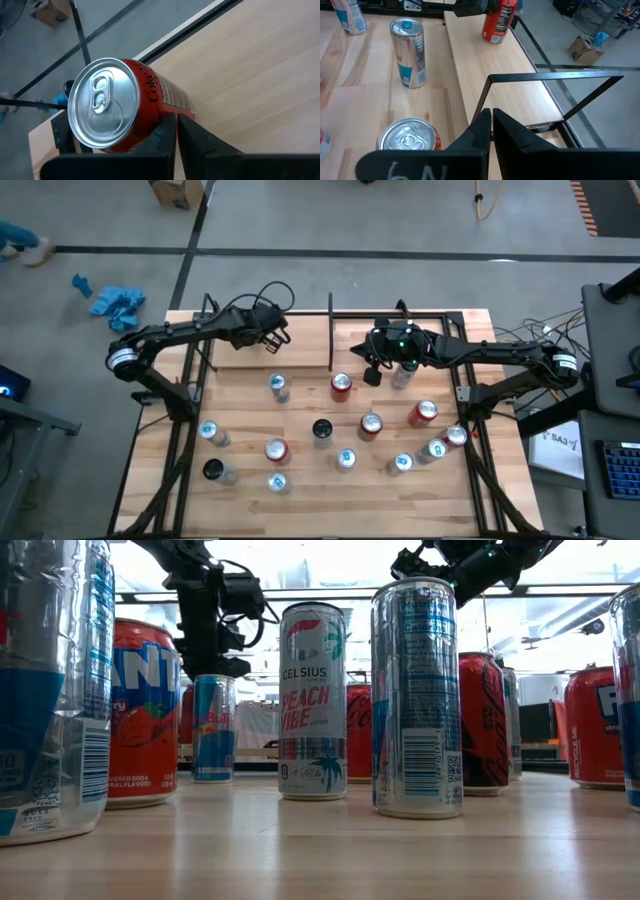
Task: Place canned beverage on shelf
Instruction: Put the red/black soda can on the shelf
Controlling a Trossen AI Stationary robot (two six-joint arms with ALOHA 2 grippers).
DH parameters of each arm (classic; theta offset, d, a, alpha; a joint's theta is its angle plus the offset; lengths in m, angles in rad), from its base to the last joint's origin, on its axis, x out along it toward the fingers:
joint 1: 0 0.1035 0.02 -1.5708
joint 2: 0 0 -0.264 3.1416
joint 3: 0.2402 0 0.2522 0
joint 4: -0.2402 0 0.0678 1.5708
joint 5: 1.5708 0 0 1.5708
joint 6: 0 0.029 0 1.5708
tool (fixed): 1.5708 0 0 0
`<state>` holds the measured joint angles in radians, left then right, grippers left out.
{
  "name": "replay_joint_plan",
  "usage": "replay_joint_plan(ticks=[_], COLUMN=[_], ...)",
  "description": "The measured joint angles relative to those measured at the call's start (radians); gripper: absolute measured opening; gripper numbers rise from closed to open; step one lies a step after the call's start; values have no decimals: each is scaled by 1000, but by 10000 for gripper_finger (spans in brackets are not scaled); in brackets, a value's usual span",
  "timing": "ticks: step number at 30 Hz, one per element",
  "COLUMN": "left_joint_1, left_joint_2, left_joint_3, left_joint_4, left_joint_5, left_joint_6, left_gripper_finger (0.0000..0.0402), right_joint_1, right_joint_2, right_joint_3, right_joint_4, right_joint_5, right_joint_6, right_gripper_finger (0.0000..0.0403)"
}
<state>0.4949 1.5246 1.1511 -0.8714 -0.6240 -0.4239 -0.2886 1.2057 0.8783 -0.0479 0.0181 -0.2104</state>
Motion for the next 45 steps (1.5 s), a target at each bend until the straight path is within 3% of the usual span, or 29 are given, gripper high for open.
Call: replay_joint_plan(ticks=[9,18,29,45], left_joint_1=[-36,-1,76,83], left_joint_2=[0,-1,0,-4], left_joint_3=[40,115,84,90], left_joint_4=[35,105,-1,-110], left_joint_5=[47,30,5,-24], left_joint_6=[-4,116,135,142], left_gripper_finger=[0,0,0,0], right_joint_1=[0,0,0,0], right_joint_2=[0,0,0,0], right_joint_3=[0,0,0,0], right_joint_4=[0,0,0,-1], right_joint_5=[0,0,0,0], right_joint_6=[0,0,0,0], right_gripper_finger=[9,9,9,9])
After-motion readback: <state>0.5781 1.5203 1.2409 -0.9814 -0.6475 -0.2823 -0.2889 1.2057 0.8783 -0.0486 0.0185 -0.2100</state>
